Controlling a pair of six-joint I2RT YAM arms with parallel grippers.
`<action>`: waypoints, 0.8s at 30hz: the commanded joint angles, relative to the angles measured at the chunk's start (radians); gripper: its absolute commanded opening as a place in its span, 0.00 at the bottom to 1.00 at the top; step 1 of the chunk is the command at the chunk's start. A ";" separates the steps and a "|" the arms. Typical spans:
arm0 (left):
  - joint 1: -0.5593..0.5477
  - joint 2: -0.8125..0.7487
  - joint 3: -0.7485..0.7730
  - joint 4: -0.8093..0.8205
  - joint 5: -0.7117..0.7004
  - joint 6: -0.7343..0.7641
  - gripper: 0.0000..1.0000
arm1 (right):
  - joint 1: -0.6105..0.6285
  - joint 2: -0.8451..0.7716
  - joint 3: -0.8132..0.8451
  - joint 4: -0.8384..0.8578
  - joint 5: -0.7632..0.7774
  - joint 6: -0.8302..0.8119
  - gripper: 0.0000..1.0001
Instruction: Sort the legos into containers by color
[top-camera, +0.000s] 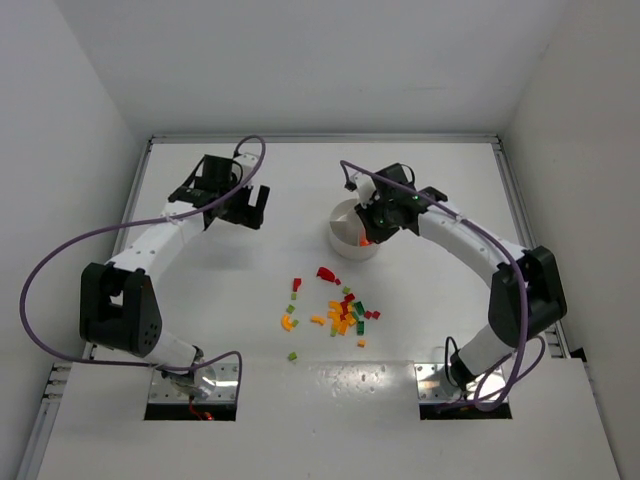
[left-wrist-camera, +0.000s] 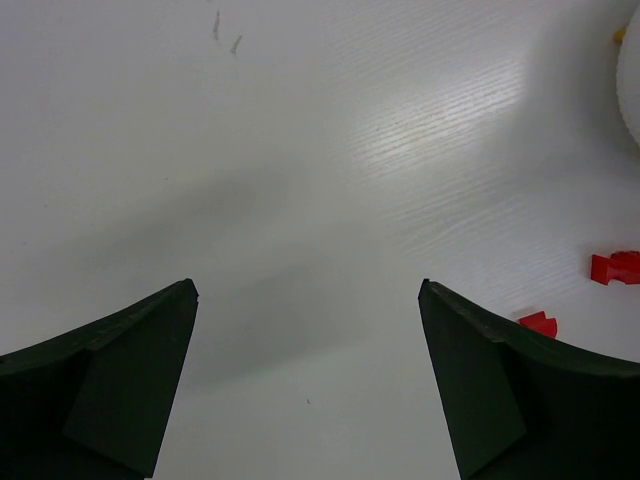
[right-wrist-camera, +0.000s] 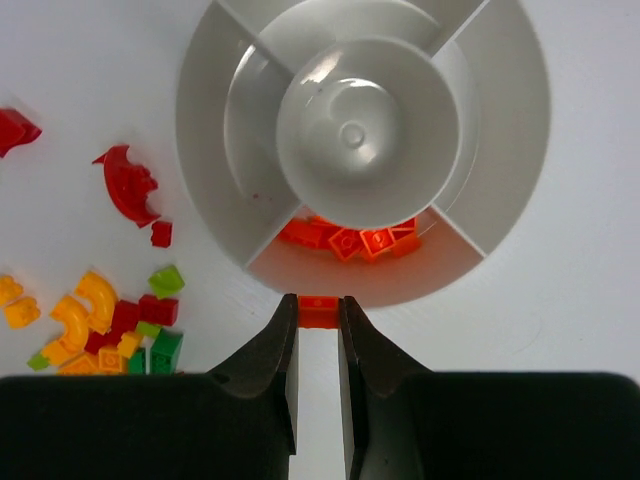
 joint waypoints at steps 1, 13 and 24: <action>-0.010 -0.005 0.025 0.011 -0.027 0.002 0.99 | -0.018 0.029 0.075 0.039 0.025 0.020 0.00; -0.010 -0.104 -0.070 0.135 0.068 0.077 0.99 | -0.028 0.083 0.095 0.041 0.016 0.030 0.39; -0.050 -0.030 -0.027 0.060 0.062 0.113 0.99 | -0.028 -0.009 0.087 0.054 0.193 -0.008 0.45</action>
